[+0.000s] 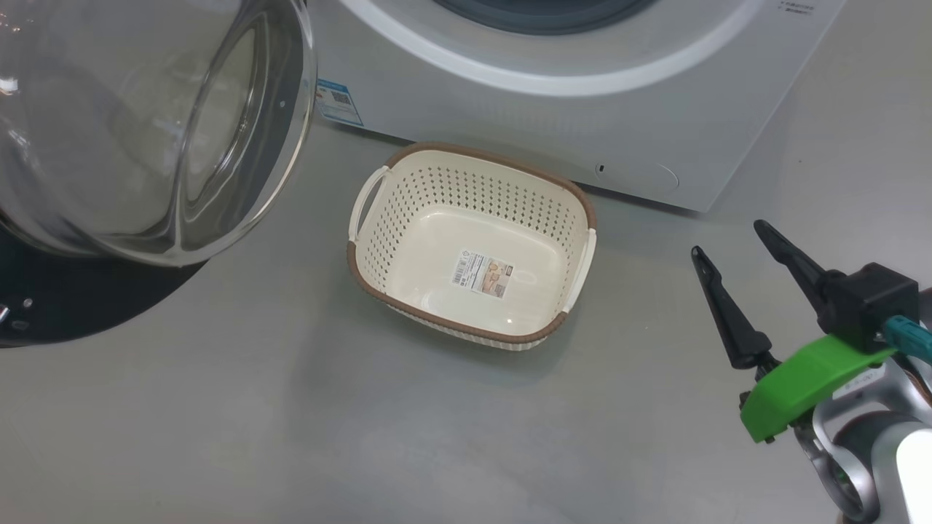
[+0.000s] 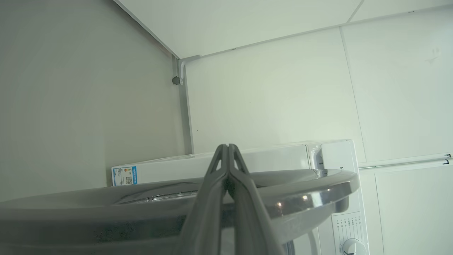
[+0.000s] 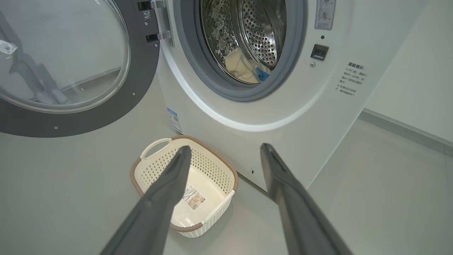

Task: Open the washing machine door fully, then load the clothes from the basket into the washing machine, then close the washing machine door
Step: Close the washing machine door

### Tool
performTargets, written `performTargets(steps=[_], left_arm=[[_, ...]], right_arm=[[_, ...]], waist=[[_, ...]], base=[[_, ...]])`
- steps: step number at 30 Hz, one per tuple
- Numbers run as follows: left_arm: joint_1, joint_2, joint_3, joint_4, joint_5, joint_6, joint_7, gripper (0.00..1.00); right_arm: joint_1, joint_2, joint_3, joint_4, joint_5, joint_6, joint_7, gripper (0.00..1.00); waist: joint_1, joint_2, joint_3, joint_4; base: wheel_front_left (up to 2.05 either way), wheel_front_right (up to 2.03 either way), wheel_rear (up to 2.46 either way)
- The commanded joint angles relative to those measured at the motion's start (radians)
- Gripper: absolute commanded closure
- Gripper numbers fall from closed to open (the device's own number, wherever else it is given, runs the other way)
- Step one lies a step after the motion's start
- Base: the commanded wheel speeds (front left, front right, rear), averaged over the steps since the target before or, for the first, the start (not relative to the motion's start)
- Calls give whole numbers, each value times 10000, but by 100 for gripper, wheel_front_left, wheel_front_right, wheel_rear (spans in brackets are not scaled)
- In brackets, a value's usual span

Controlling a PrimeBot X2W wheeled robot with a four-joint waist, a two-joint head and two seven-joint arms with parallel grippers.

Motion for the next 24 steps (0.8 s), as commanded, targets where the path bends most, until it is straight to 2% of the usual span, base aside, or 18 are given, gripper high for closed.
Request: performTargets(steps=[1,9,24], left_arm=[[-192,375,163,-379,-47,-69,234,100],[-122,73,656,-893,-368,-69,1257,100],[266,-490,760,-1414,47,-69,2945,100]], right_arm=[[-308,5,171,-328,29,-29,-46,0],[-285,37,142,-269,28,-29,-66,0],[-270,144,183,-36,116,-29,-202,0]], waist=[[0,0,-15,20],[0,0,-46,189],[0,0,-242,345]], base=[[0,0,0],[0,0,0],[0,0,0]])
